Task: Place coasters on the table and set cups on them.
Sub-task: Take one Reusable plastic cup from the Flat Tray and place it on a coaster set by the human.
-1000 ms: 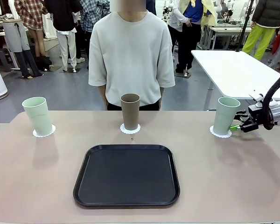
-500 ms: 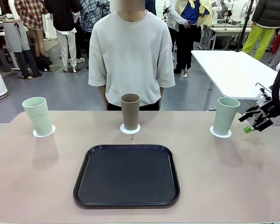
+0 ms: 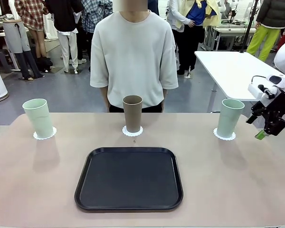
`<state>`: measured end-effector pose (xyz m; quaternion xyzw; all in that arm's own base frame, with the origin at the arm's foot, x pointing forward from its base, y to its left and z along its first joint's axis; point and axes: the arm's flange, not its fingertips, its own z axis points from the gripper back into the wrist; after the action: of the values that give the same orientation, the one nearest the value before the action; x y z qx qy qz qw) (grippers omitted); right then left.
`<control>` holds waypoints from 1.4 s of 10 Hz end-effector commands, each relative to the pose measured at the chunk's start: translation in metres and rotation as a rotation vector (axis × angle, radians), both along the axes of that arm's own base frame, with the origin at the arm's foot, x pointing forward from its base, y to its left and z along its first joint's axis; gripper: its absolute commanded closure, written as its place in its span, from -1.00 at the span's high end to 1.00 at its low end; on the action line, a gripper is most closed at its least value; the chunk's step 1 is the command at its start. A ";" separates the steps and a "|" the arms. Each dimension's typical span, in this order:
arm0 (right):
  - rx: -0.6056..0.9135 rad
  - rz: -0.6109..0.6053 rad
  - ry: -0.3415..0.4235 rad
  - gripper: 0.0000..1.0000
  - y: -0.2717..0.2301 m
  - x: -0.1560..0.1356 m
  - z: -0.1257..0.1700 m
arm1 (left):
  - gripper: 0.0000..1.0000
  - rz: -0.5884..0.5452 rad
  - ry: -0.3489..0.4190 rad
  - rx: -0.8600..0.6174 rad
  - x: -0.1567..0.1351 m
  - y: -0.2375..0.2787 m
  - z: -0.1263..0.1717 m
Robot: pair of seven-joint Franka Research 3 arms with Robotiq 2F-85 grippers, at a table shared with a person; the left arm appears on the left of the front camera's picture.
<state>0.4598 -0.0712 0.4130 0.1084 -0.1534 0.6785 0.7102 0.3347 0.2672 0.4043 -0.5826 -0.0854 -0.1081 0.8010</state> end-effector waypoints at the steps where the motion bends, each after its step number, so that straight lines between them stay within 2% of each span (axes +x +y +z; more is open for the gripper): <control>1: -0.068 0.016 -0.082 1.00 0.029 -0.041 0.018 | 1.00 0.001 -0.001 -0.001 0.000 0.001 0.003; 3: -0.085 0.030 -0.134 1.00 0.049 -0.064 0.040 | 1.00 0.001 -0.001 -0.001 0.000 0.001 0.003; 5: -0.035 -0.026 -0.111 1.00 0.039 -0.056 0.060 | 1.00 0.001 -0.001 -0.001 0.000 0.001 0.003; 6: -0.042 0.055 -0.134 1.00 0.049 -0.062 0.053 | 1.00 0.001 -0.001 -0.001 0.000 0.001 0.003; 14: -0.042 0.055 -0.134 1.00 0.049 -0.062 0.053 | 1.00 0.001 -0.001 -0.001 0.000 0.001 0.003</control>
<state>0.3974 -0.0217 0.4697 0.0593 -0.1916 0.7027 0.6827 0.3347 0.2672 0.4044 -0.5825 -0.0854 -0.1082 0.8010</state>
